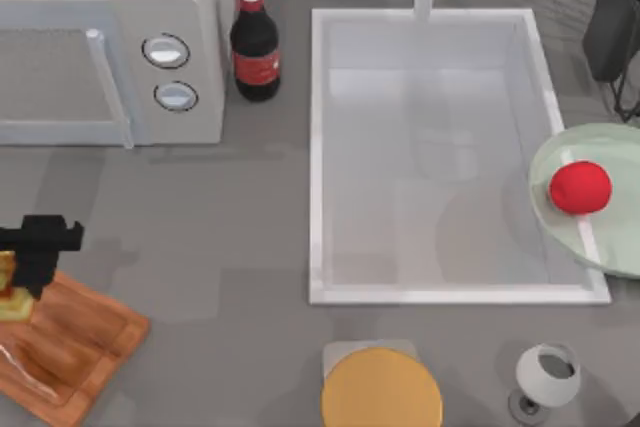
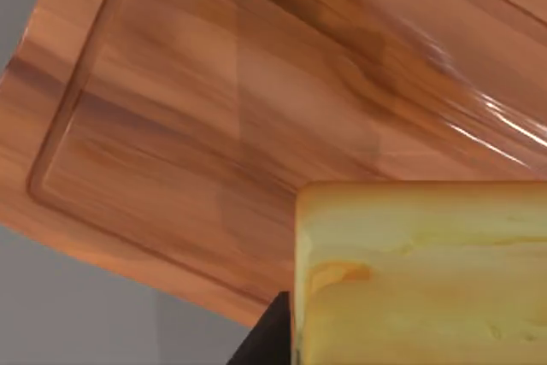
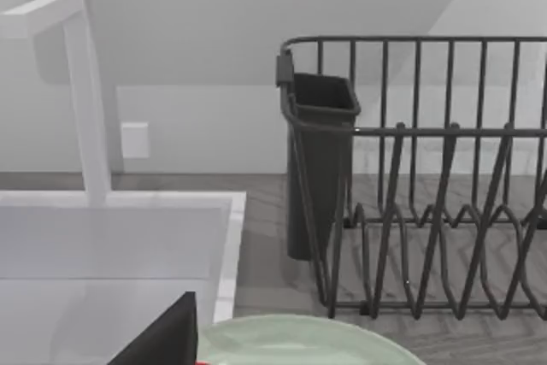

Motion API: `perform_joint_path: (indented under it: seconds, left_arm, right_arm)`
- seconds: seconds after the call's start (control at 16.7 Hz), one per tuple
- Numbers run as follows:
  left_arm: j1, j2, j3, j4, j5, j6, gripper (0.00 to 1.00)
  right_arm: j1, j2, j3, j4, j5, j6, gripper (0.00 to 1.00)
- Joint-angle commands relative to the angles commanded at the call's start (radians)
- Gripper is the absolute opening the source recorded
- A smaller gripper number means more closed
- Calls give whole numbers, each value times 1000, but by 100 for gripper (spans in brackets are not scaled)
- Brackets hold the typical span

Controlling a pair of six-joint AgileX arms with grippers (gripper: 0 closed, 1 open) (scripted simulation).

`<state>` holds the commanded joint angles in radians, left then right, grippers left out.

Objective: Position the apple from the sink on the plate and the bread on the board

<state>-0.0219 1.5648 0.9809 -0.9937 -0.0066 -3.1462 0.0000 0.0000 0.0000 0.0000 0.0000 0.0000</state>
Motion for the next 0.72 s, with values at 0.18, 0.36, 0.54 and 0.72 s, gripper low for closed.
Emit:
perform_joint_path:
  seconds: [0.18, 0.36, 0.54, 0.72]
  left_arm:
    - [-1, 10, -22, 46, 0, 0, 0]
    - [-1, 25, -52, 100, 0, 0, 0]
    - [-2, 43, -82, 146, 0, 0, 0]
    - [-3, 65, -108, 170, 0, 0, 0]
  right_arm:
    - [0, 0, 0, 0, 0, 0, 100]
    - [0, 0, 0, 0, 0, 0, 100]
    - [0, 0, 0, 0, 0, 0, 100]
    - [0, 0, 0, 0, 0, 0, 100]
